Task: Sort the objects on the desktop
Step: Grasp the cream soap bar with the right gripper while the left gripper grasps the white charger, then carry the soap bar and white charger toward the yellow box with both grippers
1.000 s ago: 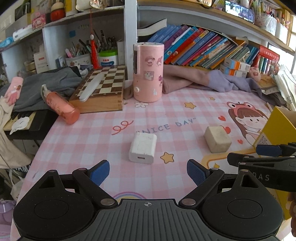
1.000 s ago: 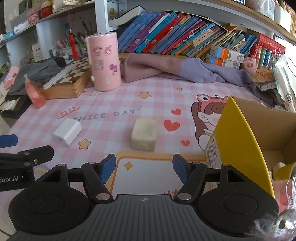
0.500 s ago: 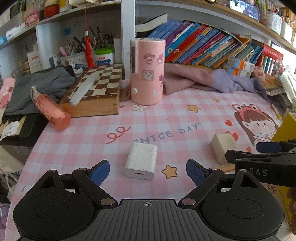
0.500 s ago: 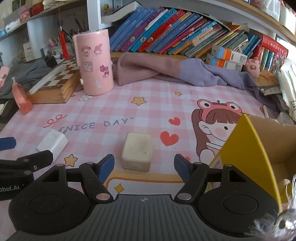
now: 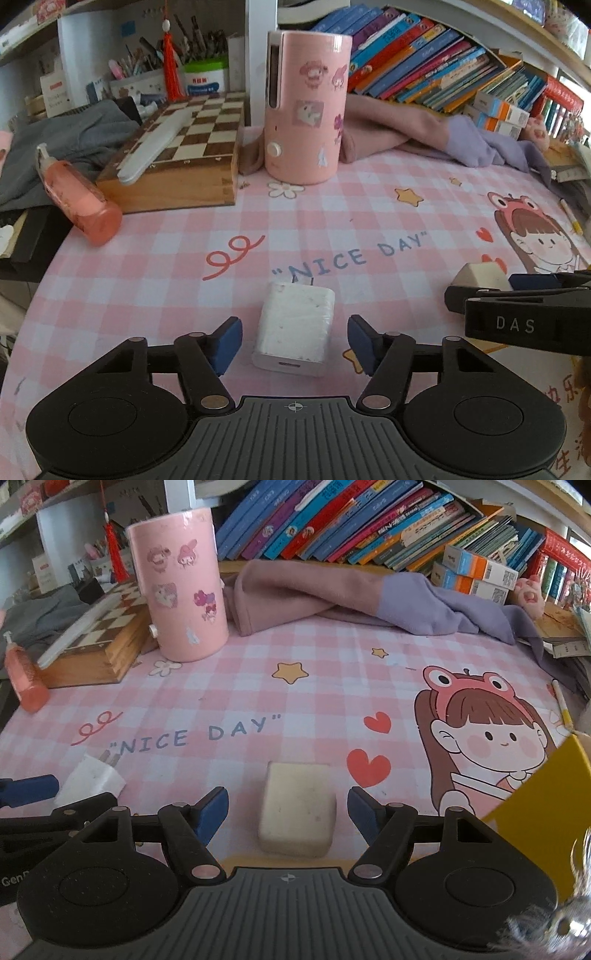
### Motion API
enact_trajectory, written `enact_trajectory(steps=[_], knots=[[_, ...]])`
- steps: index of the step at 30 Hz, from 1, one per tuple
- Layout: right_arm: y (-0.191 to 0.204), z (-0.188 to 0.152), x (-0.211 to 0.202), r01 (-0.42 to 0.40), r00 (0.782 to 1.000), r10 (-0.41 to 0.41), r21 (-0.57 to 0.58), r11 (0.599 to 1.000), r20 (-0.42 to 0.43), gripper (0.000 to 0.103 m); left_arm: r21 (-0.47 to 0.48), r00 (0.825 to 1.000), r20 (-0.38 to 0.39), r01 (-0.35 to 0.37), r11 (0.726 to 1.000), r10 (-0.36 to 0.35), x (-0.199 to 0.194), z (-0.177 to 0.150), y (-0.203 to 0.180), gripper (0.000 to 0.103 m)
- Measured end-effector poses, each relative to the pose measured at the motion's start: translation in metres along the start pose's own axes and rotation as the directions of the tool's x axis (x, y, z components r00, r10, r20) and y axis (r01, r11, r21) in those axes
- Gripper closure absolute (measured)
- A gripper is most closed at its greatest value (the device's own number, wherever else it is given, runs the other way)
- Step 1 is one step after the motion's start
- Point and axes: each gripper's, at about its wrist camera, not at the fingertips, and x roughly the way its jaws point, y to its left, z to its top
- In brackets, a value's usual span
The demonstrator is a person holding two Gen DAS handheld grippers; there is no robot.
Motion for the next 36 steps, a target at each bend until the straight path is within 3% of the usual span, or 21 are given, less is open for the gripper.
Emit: enact_trajectory(steps=[5,7,9,12,16,36], knots=[[-0.006,0.001,0.008,0.010,0.999,-0.010,0.013,1.000,-0.030,0.037,0.011,1.000,-0.025,0.001,1.000,-0.001,0.006,-0.002,0.001,0.056],[-0.007,0.000,0.010,0.008,0.999,-0.007,0.018,1.000,-0.040,0.037,0.019,1.000,-0.019,-0.001,1.000,0.001,0.006,-0.002,0.000,0.058],[-0.008,-0.001,0.012,0.006,0.999,-0.005,0.022,1.000,-0.051,0.041,0.025,1.000,-0.015,0.000,1.000,0.000,0.006,-0.003,0.000,0.058],[-0.007,-0.004,0.010,0.007,0.999,-0.006,0.005,1.000,-0.036,0.058,0.030,1.000,-0.011,0.002,1.000,-0.001,0.006,-0.003,0.000,0.059],[-0.008,-0.004,0.006,-0.023,0.999,0.023,0.009,1.000,-0.030,0.065,0.015,1.000,-0.003,0.014,1.000,-0.014,-0.001,-0.003,0.001,0.061],[-0.008,-0.031,-0.074,-0.079,0.995,0.079,0.000,0.997,0.065,0.068,-0.050,0.988,0.125,0.097,0.994,-0.090,-0.095,-0.022,0.000,0.061]])
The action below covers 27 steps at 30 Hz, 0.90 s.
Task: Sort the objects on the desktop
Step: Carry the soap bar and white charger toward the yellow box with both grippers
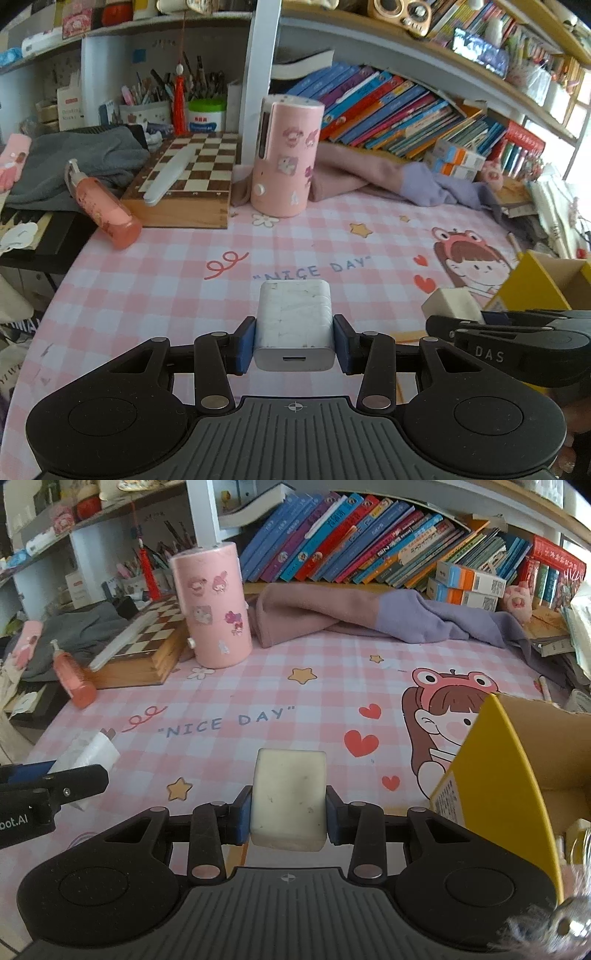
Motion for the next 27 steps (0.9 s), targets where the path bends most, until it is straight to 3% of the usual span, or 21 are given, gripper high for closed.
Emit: enact_trajectory(steps=[27], knots=[[0.026,-0.068,-0.105,-0.070,0.997,0.072,-0.067,0.995,0.030,0.068,-0.070,0.993,0.049,0.106,0.992,-0.103,-0.111,-0.056,0.002,0.061]])
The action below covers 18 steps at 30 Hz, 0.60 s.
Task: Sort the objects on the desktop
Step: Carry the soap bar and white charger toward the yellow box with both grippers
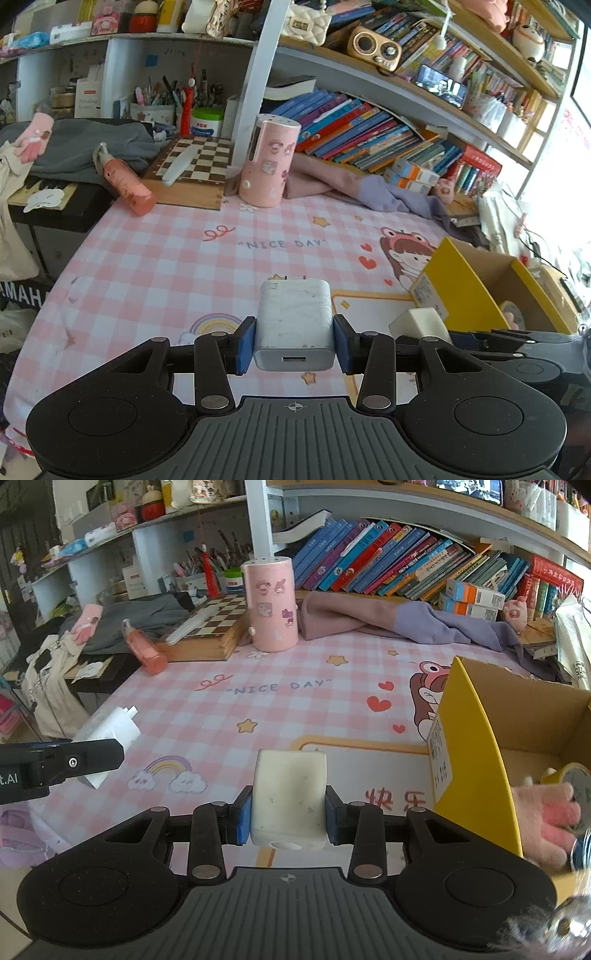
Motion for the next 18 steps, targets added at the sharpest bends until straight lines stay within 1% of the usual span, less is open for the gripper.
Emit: enact_trajectory(steps=[9,18], knots=[[0.016,-0.031,-0.030,-0.005,1.000,0.005,0.006,1.000,-0.012,0.069,-0.016,0.999,-0.002,0.035,0.999,-0.035,-0.033,-0.028,-0.003,0.061],[0.029,-0.063,-0.059,-0.001,1.000,0.001,0.036,0.999,-0.012,0.069,-0.008,0.997,-0.020,0.069,0.998,-0.070,-0.061,-0.050,-0.008,0.061]])
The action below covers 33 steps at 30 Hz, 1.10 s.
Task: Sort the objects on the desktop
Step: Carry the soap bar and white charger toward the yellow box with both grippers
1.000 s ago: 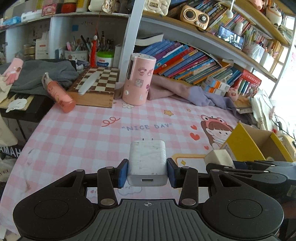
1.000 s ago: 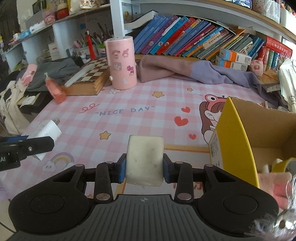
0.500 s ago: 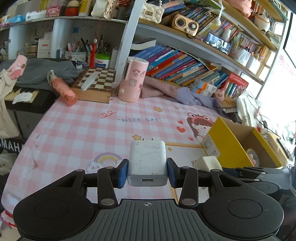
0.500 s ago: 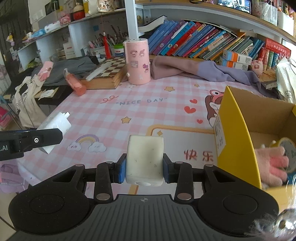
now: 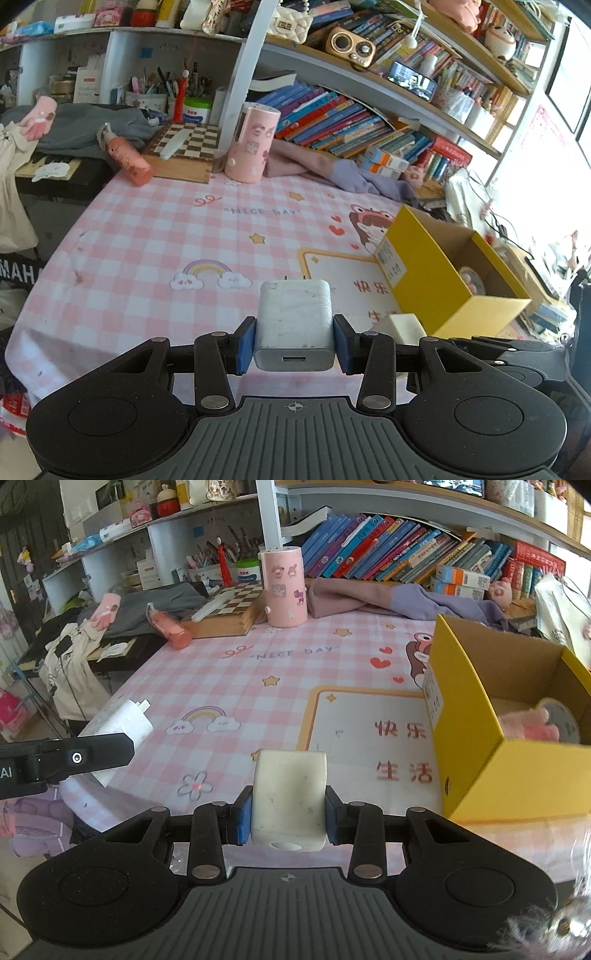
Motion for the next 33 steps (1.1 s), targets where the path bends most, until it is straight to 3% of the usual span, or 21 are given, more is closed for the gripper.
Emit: enact_trajectory(steps=[15,33], knots=[[-0.004,-0.047,-0.043,0.056,0.998,-0.055,0.077,0.995,-0.015,0.069,0.046,0.994,-0.059,0.097,0.994,-0.095,-0.014,-0.026,-0.020,0.061],[-0.029,-0.076,-0.079,0.194,0.981,-0.191,0.182,0.964,-0.033,0.069,0.148,0.961,-0.129,0.261,0.954,-0.243,-0.002,-0.034,-0.062,0.061]])
